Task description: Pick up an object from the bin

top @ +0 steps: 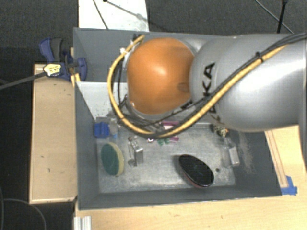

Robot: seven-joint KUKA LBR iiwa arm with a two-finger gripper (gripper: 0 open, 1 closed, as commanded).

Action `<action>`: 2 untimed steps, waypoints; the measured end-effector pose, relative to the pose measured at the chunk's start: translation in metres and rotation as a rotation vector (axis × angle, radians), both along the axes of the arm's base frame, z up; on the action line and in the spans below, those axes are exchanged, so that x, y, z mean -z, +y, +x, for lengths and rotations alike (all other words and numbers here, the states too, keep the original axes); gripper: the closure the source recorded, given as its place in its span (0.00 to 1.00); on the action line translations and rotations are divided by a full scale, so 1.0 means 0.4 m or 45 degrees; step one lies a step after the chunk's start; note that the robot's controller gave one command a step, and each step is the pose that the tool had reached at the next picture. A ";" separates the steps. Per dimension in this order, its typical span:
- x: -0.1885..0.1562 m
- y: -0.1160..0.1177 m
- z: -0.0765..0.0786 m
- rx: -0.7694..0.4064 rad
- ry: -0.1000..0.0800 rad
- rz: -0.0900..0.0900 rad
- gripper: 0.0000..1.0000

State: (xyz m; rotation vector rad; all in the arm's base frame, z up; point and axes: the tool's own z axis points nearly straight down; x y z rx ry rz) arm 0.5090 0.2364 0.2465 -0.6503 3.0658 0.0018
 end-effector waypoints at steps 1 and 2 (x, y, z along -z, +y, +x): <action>0.174 -0.010 0.056 -0.617 0.010 -0.005 0.00; 0.404 0.037 0.147 -0.762 0.012 -0.005 0.00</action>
Offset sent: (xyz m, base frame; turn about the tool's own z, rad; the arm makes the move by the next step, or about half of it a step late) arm 0.0222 -0.0036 -0.0682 -0.4864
